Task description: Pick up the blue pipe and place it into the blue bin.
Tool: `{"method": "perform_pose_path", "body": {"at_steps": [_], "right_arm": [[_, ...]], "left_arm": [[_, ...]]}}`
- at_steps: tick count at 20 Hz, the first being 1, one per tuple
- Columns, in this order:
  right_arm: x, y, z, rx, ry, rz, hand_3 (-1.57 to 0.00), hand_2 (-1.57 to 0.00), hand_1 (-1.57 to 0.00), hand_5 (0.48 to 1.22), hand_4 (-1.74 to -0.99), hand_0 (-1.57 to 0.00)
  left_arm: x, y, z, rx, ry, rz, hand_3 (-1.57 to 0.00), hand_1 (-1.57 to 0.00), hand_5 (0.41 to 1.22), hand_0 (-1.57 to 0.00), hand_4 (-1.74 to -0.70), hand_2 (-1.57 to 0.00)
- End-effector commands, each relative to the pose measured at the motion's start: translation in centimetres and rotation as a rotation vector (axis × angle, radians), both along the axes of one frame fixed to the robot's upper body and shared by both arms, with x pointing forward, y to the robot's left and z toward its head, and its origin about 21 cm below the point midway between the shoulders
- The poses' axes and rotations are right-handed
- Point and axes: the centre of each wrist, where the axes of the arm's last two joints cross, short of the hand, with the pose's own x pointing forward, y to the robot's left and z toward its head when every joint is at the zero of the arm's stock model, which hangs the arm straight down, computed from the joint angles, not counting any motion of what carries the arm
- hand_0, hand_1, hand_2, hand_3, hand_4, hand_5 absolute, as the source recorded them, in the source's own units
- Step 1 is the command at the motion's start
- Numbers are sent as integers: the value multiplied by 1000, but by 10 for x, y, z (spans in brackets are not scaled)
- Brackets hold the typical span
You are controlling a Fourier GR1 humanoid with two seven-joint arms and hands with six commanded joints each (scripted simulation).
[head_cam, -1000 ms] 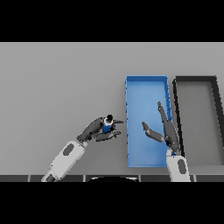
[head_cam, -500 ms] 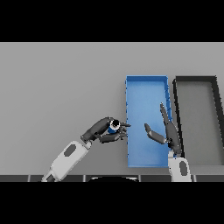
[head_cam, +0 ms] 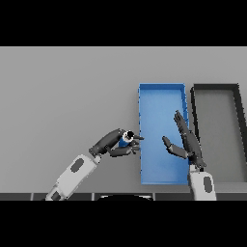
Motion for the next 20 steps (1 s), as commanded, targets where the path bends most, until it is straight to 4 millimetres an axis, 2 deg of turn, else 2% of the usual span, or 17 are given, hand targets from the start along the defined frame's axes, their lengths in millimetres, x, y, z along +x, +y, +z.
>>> {"method": "perform_pose_path", "body": {"at_steps": [1, 4, 6, 9, 12, 17, 20], "right_arm": [[0, -5, 9, 39, -5, 70, 1, 1, 1, 589, -1212, 1], [6, -13, 49, 34, -31, 268, 1, 1, 1, 537, -1282, 1], [10, -4, 72, -11, -14, 389, 1, 1, 1, 500, -1314, 1], [17, 16, 98, -58, -22, 523, 1, 1, 1, 502, -1306, 1], [26, 35, 114, -133, -50, 632, 1, 1, 1, 517, -1311, 1], [37, 70, 121, -197, -62, 755, 1, 1, 1, 530, -1241, 1], [44, 92, 129, -224, -52, 808, 1, 1, 1, 532, -1227, 1]], "left_arm": [[0, -2, 2, 0, -5, -3, -1497, -1570, 1220, -1570, -1741, -1570], [1, 1, 4, -3, -15, -2, -1494, -1571, 1221, -1571, -1741, -1571], [-1, 1, 2, -1, -19, -4, -1491, -1571, 1221, -1571, -1741, -1571], [0, -1, 1, -3, -24, -7, -1487, -1571, 1221, -1571, -1741, -1571], [1, -1, 4, 3, -25, -9, -1484, -1571, 1221, -1571, -1741, -1571], [0, 1, 4, -30, -27, -38, -1502, -1571, 1221, -1571, -1741, -1571], [2, 3, 4, -20, -24, -49, -1532, -1571, 1221, -1571, -1741, -1571]]}}
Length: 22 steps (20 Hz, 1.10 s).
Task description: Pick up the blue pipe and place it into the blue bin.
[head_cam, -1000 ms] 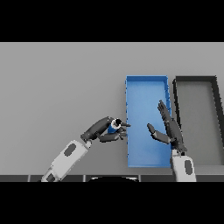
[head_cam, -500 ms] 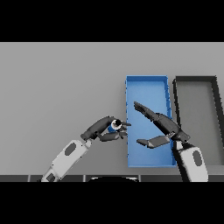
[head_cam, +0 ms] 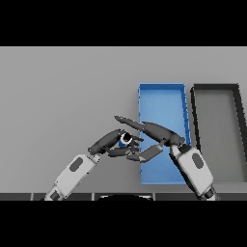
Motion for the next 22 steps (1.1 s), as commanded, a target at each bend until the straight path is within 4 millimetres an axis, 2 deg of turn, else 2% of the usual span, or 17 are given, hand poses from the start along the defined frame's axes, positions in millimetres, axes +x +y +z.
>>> {"method": "perform_pose_path", "body": {"at_steps": [1, 4, 6, 7, 8, 9, 10, 11, 12, 13, 14, 15, 18, 22], "right_arm": [[2, 5, 0, -1, -3, 20, 1, 1, 1, 529, -1225, 1], [11, 22, 0, -3, -1, 57, 1, 1, 1, 508, -1218, 1], [18, 31, 3, -10, -1, 77, -46, -102, -84, 506, -1245, -53], [21, 38, 6, -23, 1, 92, -161, -237, -225, 509, -1294, -181], [23, 43, 7, -33, 3, 107, -296, -379, -375, 507, -1335, -345], [23, 45, 8, -37, -5, 125, -440, -531, -534, 508, -1362, -527], [25, 47, 8, -39, -13, 136, -635, -739, -699, 522, -1430, -718], [24, 51, 7, -27, -4, 159, -768, -905, -873, 550, -1486, -888], [24, 54, 7, -12, 21, 188, -868, -1038, -1013, 606, -1530, -1025], [24, 55, 2, -5, 48, 202, -957, -1145, -1124, 666, -1562, -1134], [20, 57, -2, -5, 76, 211, -1080, -1230, -1214, 728, -1526, -1221], [22, 59, -4, 13, 91, 210, -1178, -1298, -1285, 826, -1495, -1291], [22, 55, -3, 41, 22, 212, -1370, -1431, -1425, 1019, -1441, -1428], [19, 53, -3, 14, -22, 214, -1489, -1514, -1511, 1138, -1470, -1512]], "left_arm": [[-3, -3, -2, 5, 11, -4, -1536, -1571, 1221, -1571, -1741, -1571], [-3, 0, 0, 20, -23, 5, -1540, -1571, 1221, -1571, -1740, -1571], [-1, 7, 1, 10, 1, -5, -1484, -1571, 1221, -1571, -1736, -1571], [-1, 3, 1, 42, -28, -4, -1288, -1326, 1221, -1394, -1737, -1320], [2, 5, -1, 156, -17, -5, -1030, -1078, 1221, -1182, -1682, -1063], [2, 5, 0, 223, 1, -16, -824, -878, 1221, -991, -1552, -850], [1, 6, 2, 239, 7, -11, -659, -706, 1221, -818, -1480, -680], [2, 5, 3, 204, -13, -4, -583, -706, 1221, -776, -1533, -686], [1, 4, 3, 175, -28, 8, -781, -879, 1221, -935, -1574, -863], [1, 2, 1, 156, -6, 24, -939, -1017, 1221, -1063, -1607, -969], [3, 0, 2, 105, -20, 17, -1065, -1128, 1221, -1164, -1634, -1051], [3, 2, 2, 61, -12, 24, -1166, -1217, 1221, -1246, -1655, -1115], [0, -1, 1, -8, -1, 16, -1364, -1390, 1221, -1404, -1697, -1310], [3, 3, 0, 1, 6, 15, -1486, -1497, 1221, -1503, -1723, -1401]]}}
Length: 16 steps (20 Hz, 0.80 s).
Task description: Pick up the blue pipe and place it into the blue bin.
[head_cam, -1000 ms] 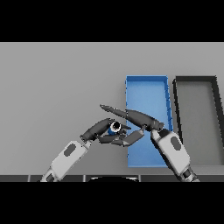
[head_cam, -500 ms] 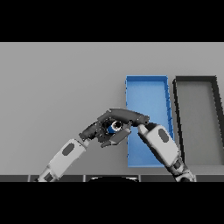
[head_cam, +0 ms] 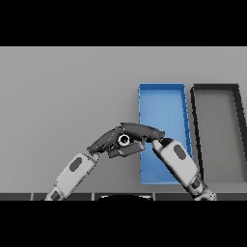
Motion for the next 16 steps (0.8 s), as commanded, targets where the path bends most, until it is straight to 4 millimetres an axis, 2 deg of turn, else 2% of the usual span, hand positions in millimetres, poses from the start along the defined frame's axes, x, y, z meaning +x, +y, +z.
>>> {"method": "perform_pose_path", "body": {"at_steps": [1, 2, 4, 6, 7, 9, 12, 16], "right_arm": [[0, 0, 1, 11, 15, -9, -1505, -1525, -1523, 1155, -1475, -1524], [0, -1, 2, 33, 19, -11, -1518, -1534, -1533, 1168, -1480, -1533], [-1, 1, -1, 39, 51, -9, -1537, -1548, -1546, 1187, -1487, -1547], [0, -1, 4, 28, 43, -13, -1549, -1556, -1555, 1199, -1490, -1556], [-2, 3, 7, 2, 44, -7, -1554, -1559, -1558, 1204, -1491, -1559], [-2, 2, 8, 43, 39, 5, -1560, -1563, -1563, 1210, -1493, -1563], [-2, 3, 5, 82, 27, 12, -1565, -1567, -1567, 1215, -1496, -1567], [-1, 4, 7, 48, 8, 0, -1569, -1569, -1569, 1219, -1493, -1569]], "left_arm": [[0, 0, 0, -10, 6, 0, -1503, -1512, 1221, -1516, -1727, -1388], [0, 1, 3, -2, -20, 7, -1333, -1354, 1221, -1435, -1648, -1221], [-2, 8, 1, 74, -79, -21, -853, -866, 1221, -925, -1415, -781], [5, 9, 7, 146, -123, -62, -546, -554, 1221, -592, -1216, -500], [4, 8, 3, 146, -137, -78, -436, -443, 1187, -473, -1143, -399], [6, 13, 1, 173, -130, -59, -279, -283, 1020, -303, -1041, -255], [6, 17, 0, 234, -118, -24, -142, -145, 785, -154, -942, -130], [5, 12, -2, 249, -98, -12, -58, -59, 638, -63, -887, -53]]}}
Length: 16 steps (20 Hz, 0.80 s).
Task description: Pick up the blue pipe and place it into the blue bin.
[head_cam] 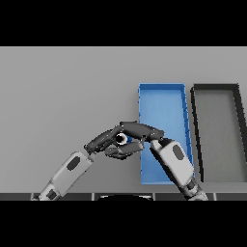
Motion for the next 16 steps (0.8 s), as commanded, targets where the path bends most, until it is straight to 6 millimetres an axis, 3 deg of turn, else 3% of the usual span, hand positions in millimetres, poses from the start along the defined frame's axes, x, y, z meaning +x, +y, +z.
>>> {"method": "perform_pose_path", "body": {"at_steps": [1, 8, 9, 13, 16], "right_arm": [[0, -1, -3, 10, 6, 4, -1569, -1570, -1570, 1219, -1491, -1570], [0, -4, 12, 72, 96, -2, -1571, -1571, -1571, 1221, -1491, -1571], [3, -5, 17, 81, 111, 1, -1571, -1571, -1571, 1221, -1541, -1571], [9, -14, 53, 126, 205, 3, -1571, -1571, -1571, 1221, -1659, -1571], [15, -27, 98, 228, 226, 1, -1571, -1571, -1571, 1154, -1699, -1571]], "left_arm": [[2, 1, 2, -9, 9, 3, -46, -47, 617, -50, -887, -42], [-2, 2, -4, 5, 69, 32, -9, -9, 548, -10, -901, -8], [-4, 3, -6, 4, 77, 31, -7, -7, 541, -8, -906, -6], [-4, -3, -2, 22, 93, 30, -2, -2, 507, -3, -915, -2], [-3, 0, -4, 20, 98, 27, -1, -1, 503, -1, -919, -1]]}}
